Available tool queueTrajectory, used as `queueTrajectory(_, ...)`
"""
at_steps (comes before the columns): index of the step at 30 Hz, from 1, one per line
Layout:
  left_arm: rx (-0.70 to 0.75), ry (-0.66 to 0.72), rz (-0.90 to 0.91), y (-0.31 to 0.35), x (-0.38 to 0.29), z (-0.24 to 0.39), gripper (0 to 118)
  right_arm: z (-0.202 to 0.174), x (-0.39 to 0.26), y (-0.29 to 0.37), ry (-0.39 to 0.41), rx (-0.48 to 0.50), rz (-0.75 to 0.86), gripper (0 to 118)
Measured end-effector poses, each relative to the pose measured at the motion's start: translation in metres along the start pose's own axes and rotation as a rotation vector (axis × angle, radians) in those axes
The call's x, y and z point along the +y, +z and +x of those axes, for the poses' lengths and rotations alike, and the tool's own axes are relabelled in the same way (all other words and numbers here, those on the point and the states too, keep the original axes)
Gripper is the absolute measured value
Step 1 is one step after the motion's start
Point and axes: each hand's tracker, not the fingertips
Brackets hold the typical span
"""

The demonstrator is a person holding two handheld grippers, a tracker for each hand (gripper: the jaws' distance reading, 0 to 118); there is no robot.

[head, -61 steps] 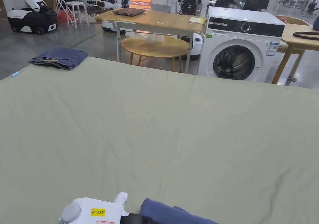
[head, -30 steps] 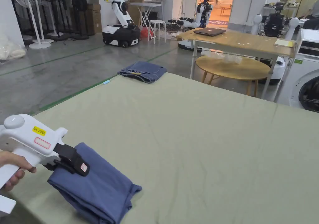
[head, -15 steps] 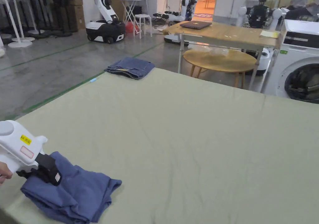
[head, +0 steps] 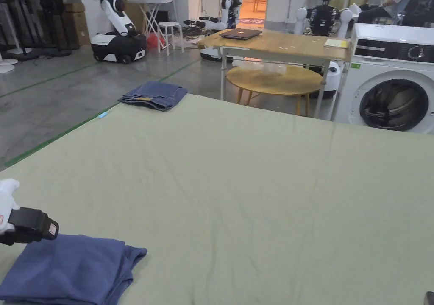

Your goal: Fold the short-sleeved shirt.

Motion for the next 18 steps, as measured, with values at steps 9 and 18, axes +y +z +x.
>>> queueTrajectory(9,-0.150,-0.126,0.244,-0.050,-0.067,0.121,50,0.018,0.000,0.001,-0.030,-0.024,0.006,0)
queueTrajectory(18,-0.153,-0.299,0.539,-0.075,-0.112,0.268,50,0.035,0.015,-0.005,-0.075,-0.071,0.026,0)
